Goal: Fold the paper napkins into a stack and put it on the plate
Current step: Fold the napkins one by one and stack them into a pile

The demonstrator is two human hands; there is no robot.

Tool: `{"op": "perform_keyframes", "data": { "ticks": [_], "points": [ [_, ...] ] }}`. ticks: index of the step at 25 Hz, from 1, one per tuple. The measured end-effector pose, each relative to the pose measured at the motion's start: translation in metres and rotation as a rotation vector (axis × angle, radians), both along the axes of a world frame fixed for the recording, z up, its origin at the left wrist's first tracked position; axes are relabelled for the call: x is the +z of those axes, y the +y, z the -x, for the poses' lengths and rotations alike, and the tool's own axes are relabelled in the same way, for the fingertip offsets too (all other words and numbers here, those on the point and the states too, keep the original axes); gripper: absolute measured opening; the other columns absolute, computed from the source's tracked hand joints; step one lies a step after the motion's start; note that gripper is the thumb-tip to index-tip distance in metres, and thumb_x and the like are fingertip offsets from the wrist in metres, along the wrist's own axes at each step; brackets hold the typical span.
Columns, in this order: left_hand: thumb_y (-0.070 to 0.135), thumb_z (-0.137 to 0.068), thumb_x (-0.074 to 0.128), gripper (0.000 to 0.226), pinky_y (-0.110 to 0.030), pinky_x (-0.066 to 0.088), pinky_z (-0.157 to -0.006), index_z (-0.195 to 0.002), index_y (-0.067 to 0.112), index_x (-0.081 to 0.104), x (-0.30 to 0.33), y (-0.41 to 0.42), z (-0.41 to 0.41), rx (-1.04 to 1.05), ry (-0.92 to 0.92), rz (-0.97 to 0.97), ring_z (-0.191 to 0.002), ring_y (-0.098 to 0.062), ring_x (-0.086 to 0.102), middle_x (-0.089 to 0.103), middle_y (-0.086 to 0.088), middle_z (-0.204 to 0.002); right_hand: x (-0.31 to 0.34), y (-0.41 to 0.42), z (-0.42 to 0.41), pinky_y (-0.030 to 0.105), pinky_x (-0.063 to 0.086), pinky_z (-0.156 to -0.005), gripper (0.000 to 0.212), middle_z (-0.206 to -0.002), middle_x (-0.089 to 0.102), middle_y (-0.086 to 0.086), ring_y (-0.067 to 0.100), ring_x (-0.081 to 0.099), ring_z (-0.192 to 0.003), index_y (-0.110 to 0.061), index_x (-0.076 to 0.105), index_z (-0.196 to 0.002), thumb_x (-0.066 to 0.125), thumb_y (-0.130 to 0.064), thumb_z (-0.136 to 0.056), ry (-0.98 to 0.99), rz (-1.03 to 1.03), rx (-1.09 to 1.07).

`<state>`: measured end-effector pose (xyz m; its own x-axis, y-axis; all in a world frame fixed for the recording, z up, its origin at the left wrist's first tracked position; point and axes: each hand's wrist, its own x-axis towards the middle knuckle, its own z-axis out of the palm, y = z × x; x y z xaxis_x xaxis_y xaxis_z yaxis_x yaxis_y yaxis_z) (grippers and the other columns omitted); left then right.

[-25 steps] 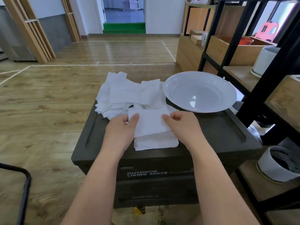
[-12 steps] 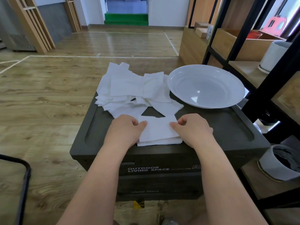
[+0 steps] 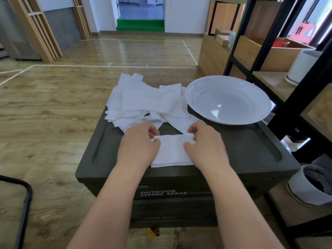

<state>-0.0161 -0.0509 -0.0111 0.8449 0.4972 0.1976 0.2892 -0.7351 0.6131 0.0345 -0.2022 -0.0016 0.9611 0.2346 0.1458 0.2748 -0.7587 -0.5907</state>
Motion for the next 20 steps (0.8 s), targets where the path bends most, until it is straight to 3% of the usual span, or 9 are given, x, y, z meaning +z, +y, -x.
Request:
{"op": "perform_keyframes", "data": {
  "ticks": [3, 8, 11, 14, 17, 20],
  "points": [
    [0.018, -0.083, 0.058, 0.015, -0.015, 0.038, -0.057, -0.084, 0.033, 0.063, -0.002, -0.007, -0.005, -0.178, 0.091, 0.046, -0.071, 0.000, 0.054, 0.059, 0.015, -0.080, -0.004, 0.016, 0.007, 0.025, 0.042, -0.069, 0.022, -0.094, 0.054, -0.005, 0.014, 0.054, -0.091, -0.027, 0.059, -0.102, 0.055, -0.013, -0.086, 0.033, 0.030, 0.126],
    [0.010, -0.086, 0.052, 0.026, -0.026, 0.034, -0.067, -0.109, 0.018, 0.061, 0.006, -0.010, -0.043, 0.062, -0.184, -0.331, -0.094, -0.019, 0.052, 0.060, -0.001, -0.103, -0.006, 0.017, 0.001, 0.024, 0.044, -0.073, 0.026, -0.107, 0.060, -0.001, 0.015, 0.058, -0.093, -0.025, 0.061, -0.110, 0.049, -0.013, -0.091, 0.154, 0.078, 0.143],
    [0.002, -0.081, 0.048, 0.045, -0.027, 0.029, -0.075, -0.124, 0.016, 0.049, 0.006, -0.009, -0.080, 0.013, -0.069, -0.496, -0.102, -0.025, 0.044, 0.051, -0.006, -0.119, -0.008, 0.014, -0.001, 0.023, 0.042, -0.071, 0.026, -0.104, 0.060, -0.002, 0.013, 0.057, -0.089, -0.026, 0.060, -0.110, 0.048, -0.014, -0.091, 0.144, 0.028, 0.163],
    [0.008, -0.087, 0.047, 0.036, -0.027, 0.030, -0.081, -0.119, 0.018, 0.059, 0.002, -0.001, -0.094, -0.022, -0.034, -0.547, -0.106, -0.025, 0.046, 0.056, -0.003, -0.119, -0.008, 0.006, -0.006, 0.023, 0.043, -0.066, 0.020, -0.098, 0.060, -0.003, 0.011, 0.056, -0.082, -0.029, 0.060, -0.103, 0.051, -0.017, -0.089, 0.111, -0.052, 0.170],
    [0.014, -0.093, 0.050, 0.026, -0.032, 0.038, -0.082, -0.109, 0.014, 0.070, 0.009, 0.008, -0.085, -0.025, -0.140, -0.530, -0.102, -0.028, 0.052, 0.068, -0.006, -0.110, -0.005, 0.000, -0.012, 0.021, 0.047, -0.068, 0.018, -0.094, 0.058, -0.009, 0.008, 0.057, -0.084, -0.031, 0.059, -0.102, 0.055, -0.019, -0.089, 0.052, -0.144, 0.128],
    [0.023, -0.091, 0.059, 0.015, -0.022, 0.038, -0.077, -0.090, 0.017, 0.073, 0.025, 0.005, -0.055, -0.075, -0.297, -0.352, -0.095, -0.019, 0.057, 0.071, 0.004, -0.097, 0.001, -0.006, -0.016, 0.020, 0.045, -0.081, 0.046, -0.112, 0.047, -0.013, 0.005, 0.050, -0.105, -0.037, 0.044, -0.121, 0.066, -0.022, -0.084, -0.026, -0.344, 0.049]
  ]
}}
